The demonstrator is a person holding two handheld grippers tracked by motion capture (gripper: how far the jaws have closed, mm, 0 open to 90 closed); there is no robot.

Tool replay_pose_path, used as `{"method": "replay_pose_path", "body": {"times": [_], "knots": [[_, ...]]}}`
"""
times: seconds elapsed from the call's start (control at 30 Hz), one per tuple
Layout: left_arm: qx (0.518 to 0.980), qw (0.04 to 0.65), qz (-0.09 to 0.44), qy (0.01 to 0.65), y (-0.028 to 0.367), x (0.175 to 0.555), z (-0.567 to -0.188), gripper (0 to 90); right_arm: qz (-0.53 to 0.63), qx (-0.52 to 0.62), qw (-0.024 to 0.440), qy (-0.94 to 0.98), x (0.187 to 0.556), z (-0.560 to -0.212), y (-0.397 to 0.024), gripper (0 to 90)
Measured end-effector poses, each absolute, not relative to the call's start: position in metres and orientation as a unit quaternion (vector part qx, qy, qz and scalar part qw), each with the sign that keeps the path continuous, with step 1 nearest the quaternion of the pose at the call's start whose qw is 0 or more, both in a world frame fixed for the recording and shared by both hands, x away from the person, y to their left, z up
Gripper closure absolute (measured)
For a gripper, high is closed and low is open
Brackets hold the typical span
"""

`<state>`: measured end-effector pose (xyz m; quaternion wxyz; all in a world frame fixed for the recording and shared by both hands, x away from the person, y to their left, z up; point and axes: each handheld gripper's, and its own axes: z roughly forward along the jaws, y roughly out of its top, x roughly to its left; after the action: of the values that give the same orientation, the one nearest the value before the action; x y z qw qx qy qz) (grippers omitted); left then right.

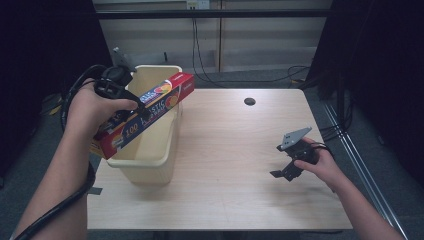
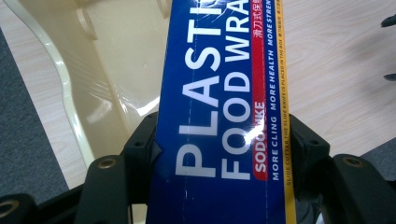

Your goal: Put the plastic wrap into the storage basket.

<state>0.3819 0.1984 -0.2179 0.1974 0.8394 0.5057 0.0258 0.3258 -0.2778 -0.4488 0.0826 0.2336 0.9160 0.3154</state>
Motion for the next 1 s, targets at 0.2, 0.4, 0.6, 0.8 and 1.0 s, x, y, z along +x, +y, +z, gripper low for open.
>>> {"method": "replay_pose_path", "body": {"times": [0.2,0.4,0.6,0.8,1.0], "knots": [[0.842,0.199,0.036,0.500,0.201,0.383,-0.207,40.4,0.316,0.234,0.079,0.916,0.326,-0.452,-0.277,0.0],[0.829,0.200,0.047,0.520,0.204,0.382,-0.203,40.4,0.318,0.232,0.078,0.916,0.325,-0.450,-0.281,0.0],[0.812,0.191,0.058,0.548,0.211,0.381,-0.203,40.4,0.322,0.236,0.079,0.914,0.324,-0.450,-0.282,0.0],[0.799,0.183,0.064,0.569,0.218,0.379,-0.206,40.4,0.322,0.236,0.079,0.913,0.324,-0.452,-0.282,0.0],[0.788,0.173,0.065,0.588,0.221,0.378,-0.209,40.3,0.324,0.233,0.078,0.914,0.323,-0.453,-0.282,0.0]]}}
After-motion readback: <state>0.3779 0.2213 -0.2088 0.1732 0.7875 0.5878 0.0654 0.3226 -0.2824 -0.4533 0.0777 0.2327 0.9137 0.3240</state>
